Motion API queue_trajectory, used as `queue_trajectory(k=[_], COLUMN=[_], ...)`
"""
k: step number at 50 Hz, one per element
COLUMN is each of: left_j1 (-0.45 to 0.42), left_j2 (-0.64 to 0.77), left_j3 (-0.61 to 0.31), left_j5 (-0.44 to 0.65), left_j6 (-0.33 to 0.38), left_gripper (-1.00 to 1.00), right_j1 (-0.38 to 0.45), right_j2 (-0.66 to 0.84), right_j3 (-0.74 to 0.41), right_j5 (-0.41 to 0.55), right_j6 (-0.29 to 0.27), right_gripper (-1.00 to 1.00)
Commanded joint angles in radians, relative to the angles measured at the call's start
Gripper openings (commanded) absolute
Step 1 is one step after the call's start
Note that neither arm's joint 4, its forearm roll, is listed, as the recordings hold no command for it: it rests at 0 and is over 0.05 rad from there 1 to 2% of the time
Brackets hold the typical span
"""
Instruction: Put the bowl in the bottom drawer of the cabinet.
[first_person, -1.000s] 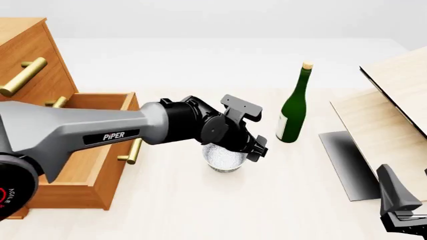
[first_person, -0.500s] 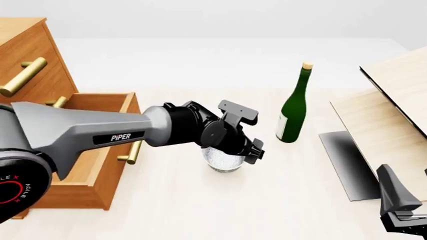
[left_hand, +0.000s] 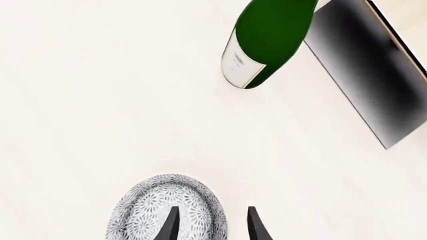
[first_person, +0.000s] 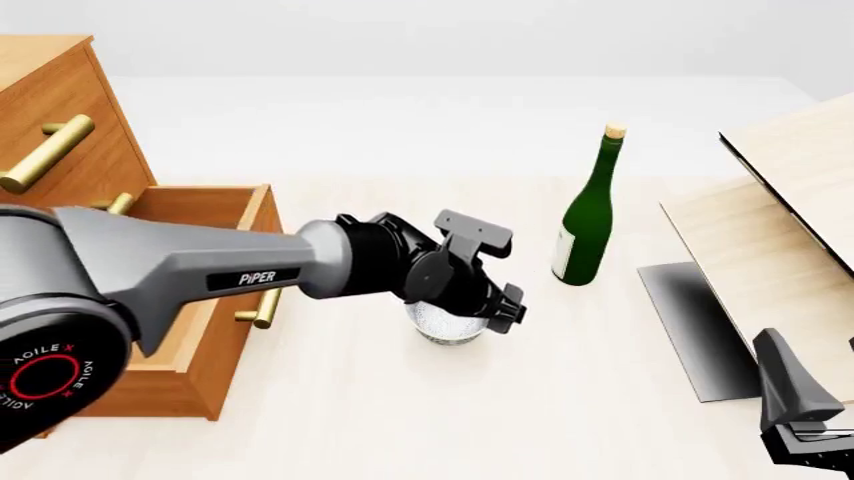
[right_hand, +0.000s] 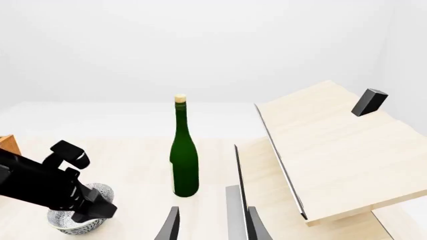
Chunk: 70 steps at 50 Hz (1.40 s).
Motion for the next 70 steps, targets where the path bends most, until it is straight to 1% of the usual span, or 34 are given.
queue_trajectory(k=[1, 4, 17, 23, 45, 59, 70], left_j1=[-0.001, -0.004, -0.01, -0.023, -0.047, -0.037, -0.031], left_j2=[0.022, 0.013, 0.03, 0.037, 0.049, 0.052, 0.055], left_j3=[-0.001, -0.003, -0.003, 0.011, 0.02, 0.046, 0.04], left_j5=[-0.014, -0.002, -0.008, -0.016, -0.021, -0.045, -0.039], left_j6=[-0.012, -0.014, -0.025, -0.043, -0.076, -0.104, -0.097], left_gripper=[1.0, 1.0, 1.0, 1.0, 1.0, 1.0, 1.0], right_j1=[0.0, 0.0, 0.0, 0.0, 0.0, 0.0, 0.0], right_j2=[0.0, 0.0, 0.0, 0.0, 0.0, 0.0, 0.0], right_j3=[0.0, 0.0, 0.0, 0.0, 0.0, 0.0, 0.0], right_j5=[0.0, 0.0, 0.0, 0.0, 0.0, 0.0, 0.0], right_j6=[0.0, 0.0, 0.0, 0.0, 0.0, 0.0, 0.0], right_gripper=[1.0, 1.0, 1.0, 1.0, 1.0, 1.0, 1.0])
